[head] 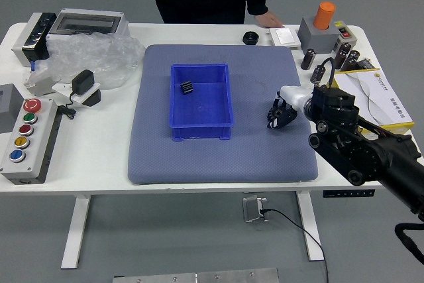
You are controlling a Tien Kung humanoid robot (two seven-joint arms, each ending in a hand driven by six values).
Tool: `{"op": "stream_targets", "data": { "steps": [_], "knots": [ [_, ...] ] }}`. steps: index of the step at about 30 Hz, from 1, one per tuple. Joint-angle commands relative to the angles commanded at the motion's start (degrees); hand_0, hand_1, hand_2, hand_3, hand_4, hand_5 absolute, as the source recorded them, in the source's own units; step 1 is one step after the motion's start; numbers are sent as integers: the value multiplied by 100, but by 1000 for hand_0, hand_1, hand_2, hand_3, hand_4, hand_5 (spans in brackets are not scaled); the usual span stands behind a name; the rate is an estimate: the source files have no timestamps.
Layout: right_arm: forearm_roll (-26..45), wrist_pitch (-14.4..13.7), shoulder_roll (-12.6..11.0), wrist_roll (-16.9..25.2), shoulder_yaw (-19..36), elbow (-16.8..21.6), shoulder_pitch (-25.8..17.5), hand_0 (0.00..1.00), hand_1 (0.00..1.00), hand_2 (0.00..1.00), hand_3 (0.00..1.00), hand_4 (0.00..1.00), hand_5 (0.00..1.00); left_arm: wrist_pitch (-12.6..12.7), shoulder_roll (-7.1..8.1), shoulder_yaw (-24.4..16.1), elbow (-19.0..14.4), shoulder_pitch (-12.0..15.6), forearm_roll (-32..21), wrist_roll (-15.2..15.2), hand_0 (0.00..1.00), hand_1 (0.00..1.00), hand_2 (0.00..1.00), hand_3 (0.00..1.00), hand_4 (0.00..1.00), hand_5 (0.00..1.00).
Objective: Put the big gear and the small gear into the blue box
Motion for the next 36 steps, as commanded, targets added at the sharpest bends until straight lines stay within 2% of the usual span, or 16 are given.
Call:
{"op": "stream_targets", "data": {
  "steps": [3,4,9,10,15,16,22,36],
  "knots": [
    [-20,-53,6,11,-10,-5,-17,591,520,572,642,835,350,0,-1,3,0,-1,-4,0,855,823,829,867,774,306],
    [-25,-74,9,17,-14,-6,-23,627,502,539,634,884,190,0,-2,5,0,0,-5,0,855,823,829,867,773,306],
    [-61,-236,17,66,-21,-16,-53,627,502,539,634,884,190,-2,-5,12,0,3,-7,0,855,823,829,867,773,306],
    [-70,-276,17,77,-20,-17,-58,620,479,506,606,875,131,-2,-6,13,0,4,-6,0,855,822,829,868,773,306],
    [-115,-435,14,117,-10,-18,-74,620,479,506,606,875,131,-4,-6,14,0,8,0,-2,855,822,829,868,773,306],
    [-121,-464,14,123,-6,-16,-75,605,473,491,596,859,89,-4,-5,13,0,9,3,-1,856,822,829,867,773,306],
    [-116,-598,20,147,30,2,-74,595,462,481,580,859,92,-5,-1,10,0,13,13,0,856,822,829,867,774,306],
    [8,-597,5,119,29,7,-62,595,465,478,584,854,89,-9,4,4,0,16,34,-2,855,822,829,867,773,306]
  ]
}}
